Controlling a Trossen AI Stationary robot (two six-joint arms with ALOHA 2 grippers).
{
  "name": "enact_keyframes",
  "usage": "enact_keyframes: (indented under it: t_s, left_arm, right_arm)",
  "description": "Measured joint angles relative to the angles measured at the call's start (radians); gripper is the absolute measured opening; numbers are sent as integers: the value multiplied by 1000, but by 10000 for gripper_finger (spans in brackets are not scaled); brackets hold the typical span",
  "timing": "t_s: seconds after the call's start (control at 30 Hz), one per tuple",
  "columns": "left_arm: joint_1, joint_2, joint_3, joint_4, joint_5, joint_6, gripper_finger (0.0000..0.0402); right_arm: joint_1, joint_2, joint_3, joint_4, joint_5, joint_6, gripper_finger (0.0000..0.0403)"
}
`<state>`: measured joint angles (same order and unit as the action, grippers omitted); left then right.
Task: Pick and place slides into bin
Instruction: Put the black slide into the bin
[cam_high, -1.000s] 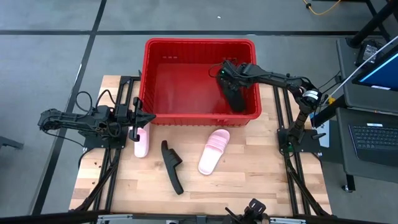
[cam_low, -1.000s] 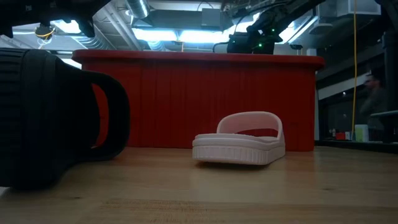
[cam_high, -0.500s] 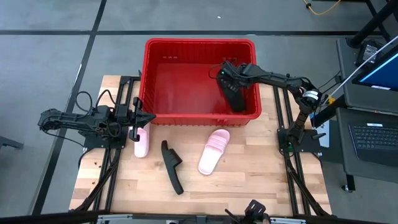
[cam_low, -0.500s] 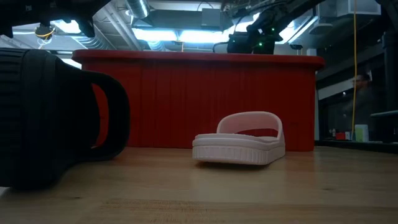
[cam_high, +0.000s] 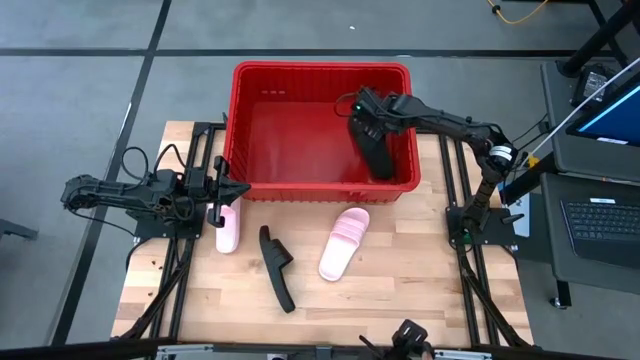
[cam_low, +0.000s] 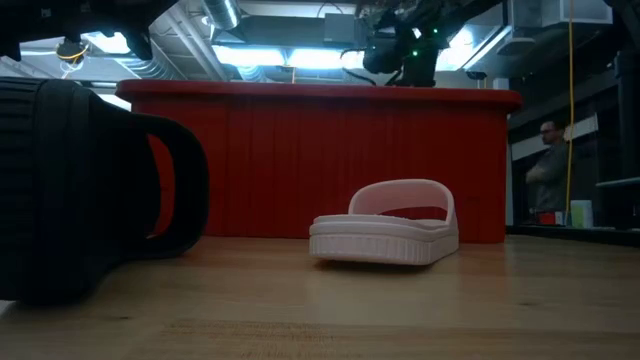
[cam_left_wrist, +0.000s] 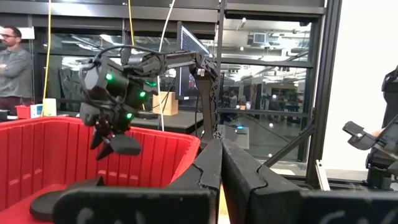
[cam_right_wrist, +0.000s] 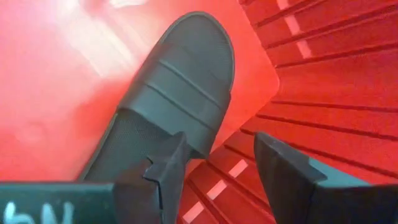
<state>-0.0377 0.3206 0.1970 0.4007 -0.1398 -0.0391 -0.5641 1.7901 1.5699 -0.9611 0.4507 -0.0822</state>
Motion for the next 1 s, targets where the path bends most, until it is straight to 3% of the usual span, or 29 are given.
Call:
enact_keyframes:
  t_s: [0.3,0.7,0.8,1.0]
  left_arm:
    - [0,0,0,0,0,0,4]
    - [0,0,0,0,0,0,4]
    - [0,0,0,-1,0,0,4]
    - [0,0,0,-2,0,15,4]
  right_arm:
    - [25,0,124,-24,0,0,187]
    - [71,-1,341,-225,0,78,181]
    - [86,-1,361,-280,0,132,150]
    - [144,0,361,-375,2,154,15]
